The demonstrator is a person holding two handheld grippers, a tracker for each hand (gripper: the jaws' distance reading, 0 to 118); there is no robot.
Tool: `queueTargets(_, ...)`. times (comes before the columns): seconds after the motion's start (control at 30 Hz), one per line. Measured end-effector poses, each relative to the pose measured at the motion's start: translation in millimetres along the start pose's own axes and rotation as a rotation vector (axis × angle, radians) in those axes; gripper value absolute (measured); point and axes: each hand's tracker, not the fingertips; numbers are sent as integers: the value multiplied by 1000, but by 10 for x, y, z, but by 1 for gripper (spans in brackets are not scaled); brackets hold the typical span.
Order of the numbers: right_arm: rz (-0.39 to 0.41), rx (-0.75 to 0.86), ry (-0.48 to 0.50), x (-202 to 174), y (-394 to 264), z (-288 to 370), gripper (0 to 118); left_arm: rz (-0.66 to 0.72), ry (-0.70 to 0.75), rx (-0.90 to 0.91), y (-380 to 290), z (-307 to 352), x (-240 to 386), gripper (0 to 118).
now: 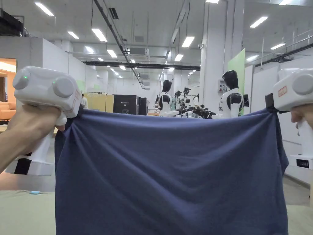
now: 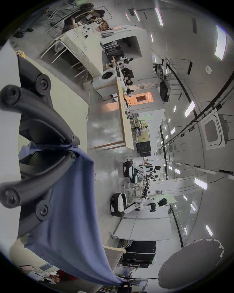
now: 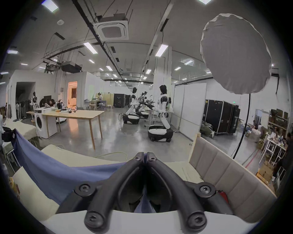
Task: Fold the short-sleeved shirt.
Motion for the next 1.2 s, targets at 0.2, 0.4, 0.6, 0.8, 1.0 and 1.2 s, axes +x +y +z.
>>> queueTargets(0.2, 7, 5, -40, -68, -30, -384, 2, -43, 5, 8, -35, -441, 161, 4)
queueTargets(0.4, 31, -47, -14, -146, -551, -751, 2, -14, 3, -59, -500, -956, 257, 4)
queueTargets(0.6, 41, -208, -5, -216, -1622, -758, 2, -36, -61, -168, -1432, -1182, 345, 4)
queueTargets(0.8, 52, -365, 78, -214, -2818, -170, 2, -70, -117, -268, -2566, -851, 337, 4)
queueTargets(1.0, 7, -430, 150, -119, -3672, 800, 2, -56, -174, -328, -3557, -58, 122, 4)
queueTargets(1.2, -24, -469, 158, -53, -4279, 1671, 2, -85, -191, -356, -4157, 804, -30, 4)
